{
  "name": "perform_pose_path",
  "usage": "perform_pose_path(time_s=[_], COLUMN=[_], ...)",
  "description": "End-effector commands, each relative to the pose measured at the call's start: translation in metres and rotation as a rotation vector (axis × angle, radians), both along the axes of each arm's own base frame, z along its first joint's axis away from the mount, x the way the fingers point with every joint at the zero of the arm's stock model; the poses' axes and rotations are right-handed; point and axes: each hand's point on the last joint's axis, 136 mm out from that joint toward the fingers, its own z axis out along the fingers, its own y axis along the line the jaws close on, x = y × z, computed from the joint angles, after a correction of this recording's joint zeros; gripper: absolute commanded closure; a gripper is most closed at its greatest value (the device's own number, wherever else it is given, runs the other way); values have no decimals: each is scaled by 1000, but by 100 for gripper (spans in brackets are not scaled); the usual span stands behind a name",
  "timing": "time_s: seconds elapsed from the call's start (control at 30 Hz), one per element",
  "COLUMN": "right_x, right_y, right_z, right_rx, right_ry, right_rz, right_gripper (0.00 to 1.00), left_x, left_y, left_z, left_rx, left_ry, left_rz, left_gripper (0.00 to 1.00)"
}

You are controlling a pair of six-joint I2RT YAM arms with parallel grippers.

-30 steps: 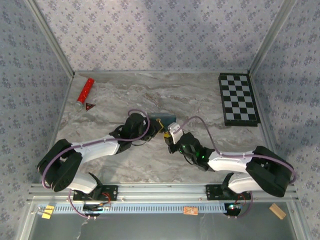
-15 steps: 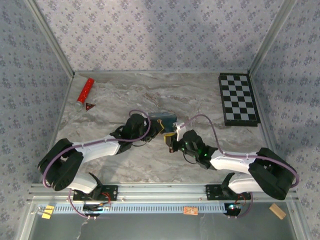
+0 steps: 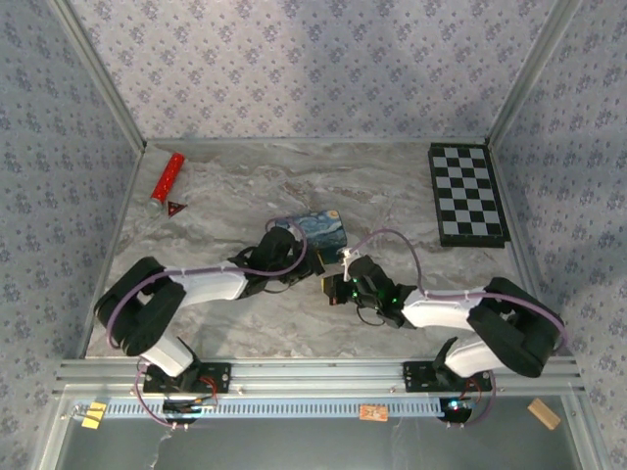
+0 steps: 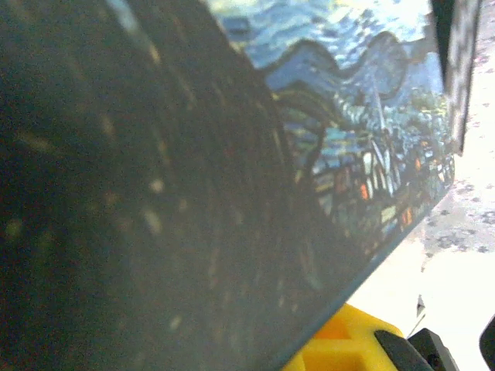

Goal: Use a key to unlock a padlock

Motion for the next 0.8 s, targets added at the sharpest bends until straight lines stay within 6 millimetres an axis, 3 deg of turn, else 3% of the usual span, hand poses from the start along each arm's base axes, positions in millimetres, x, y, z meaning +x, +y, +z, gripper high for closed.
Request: perform_pose_path(time_s=[0.0, 0.13, 0.27, 0.47, 0.77], right_x=[4, 6, 7, 9, 10], right_y=[-11, -6, -5, -13, -15], right_z=[-26, -42, -51, -53, -52], right_rx=[-18, -23, -11, -6, -8], right_ry=[103, 144, 169, 165, 158], right_rz=[-88, -94, -112, -142, -151], right_gripper=[99, 99, 100, 100, 100], left_x=[18, 25, 24, 21, 19], left_y=[-1, -11, -6, 2, 1], left_z=[-1, -4, -15, -22, 6], left_rx=[6, -21, 46, 77, -35], left_ry=[-72, -90, -84, -78, -178], left_rz=[14, -1, -13, -12, -12], left_gripper=[100, 100, 100, 86, 66])
